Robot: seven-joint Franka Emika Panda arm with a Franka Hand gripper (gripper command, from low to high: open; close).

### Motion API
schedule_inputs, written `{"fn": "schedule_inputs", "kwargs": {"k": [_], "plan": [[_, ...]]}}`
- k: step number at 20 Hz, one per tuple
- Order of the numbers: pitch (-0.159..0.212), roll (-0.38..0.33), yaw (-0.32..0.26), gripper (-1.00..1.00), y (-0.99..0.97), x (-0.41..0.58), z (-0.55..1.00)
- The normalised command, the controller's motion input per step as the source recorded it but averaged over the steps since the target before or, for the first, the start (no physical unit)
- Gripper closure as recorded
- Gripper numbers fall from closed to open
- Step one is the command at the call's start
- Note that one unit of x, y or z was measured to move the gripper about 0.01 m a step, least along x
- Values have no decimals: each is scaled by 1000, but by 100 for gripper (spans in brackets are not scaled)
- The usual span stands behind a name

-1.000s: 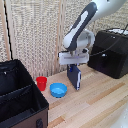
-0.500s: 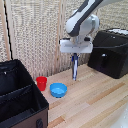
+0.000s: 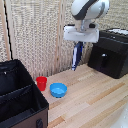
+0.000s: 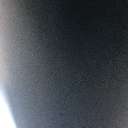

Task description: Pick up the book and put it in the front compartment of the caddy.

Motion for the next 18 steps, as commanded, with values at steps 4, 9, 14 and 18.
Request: {"fn": "schedule_inputs", "kwargs": {"k": [4, 9, 14, 18], "plan": [[0, 105, -174, 100, 279, -133, 559], [0, 17, -141, 100, 522, -89, 500], [7, -8, -94, 100, 700, -17, 454], [37, -2, -64, 100, 749, -1, 370]]}}
